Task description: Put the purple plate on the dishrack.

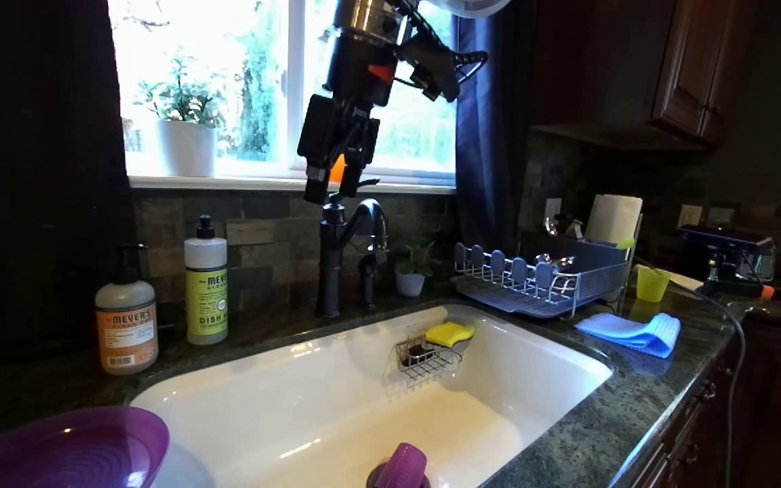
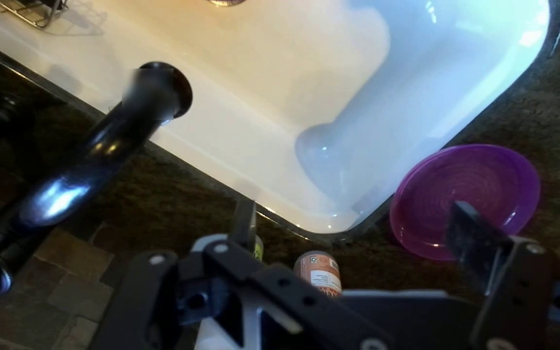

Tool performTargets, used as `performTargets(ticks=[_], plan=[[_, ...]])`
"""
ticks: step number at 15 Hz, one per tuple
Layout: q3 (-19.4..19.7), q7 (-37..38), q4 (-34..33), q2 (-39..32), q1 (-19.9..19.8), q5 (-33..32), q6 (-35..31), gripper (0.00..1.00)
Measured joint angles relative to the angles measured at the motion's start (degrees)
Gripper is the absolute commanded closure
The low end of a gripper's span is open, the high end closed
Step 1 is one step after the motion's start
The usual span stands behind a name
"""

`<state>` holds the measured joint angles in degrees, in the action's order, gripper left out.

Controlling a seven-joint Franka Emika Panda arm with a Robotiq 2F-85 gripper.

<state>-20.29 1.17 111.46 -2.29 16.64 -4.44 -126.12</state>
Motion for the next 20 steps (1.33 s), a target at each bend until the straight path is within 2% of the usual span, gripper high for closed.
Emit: performTargets(ticks=[3,5,9,13,16,20], plan=[[0.2,2.8,-0.4,-0.5,0.1,0.0,0.0,0.0],[0.0,5.9,-2.7,-3.4,1.2,-0.4,0.0,0.0],[-0.3,14.3,-12.0,-14.3,6.8,-2.4,3.3,0.0],[1.2,20.3,-21.2,-24.4,11.7,-2.3,8.4,0.0],[3.1,22.4,-25.4,-29.8,13.3,-1.7,9.6,0.0],[3.5,20.8,-29.0,-34.5,13.4,0.0,9.6,0.0]])
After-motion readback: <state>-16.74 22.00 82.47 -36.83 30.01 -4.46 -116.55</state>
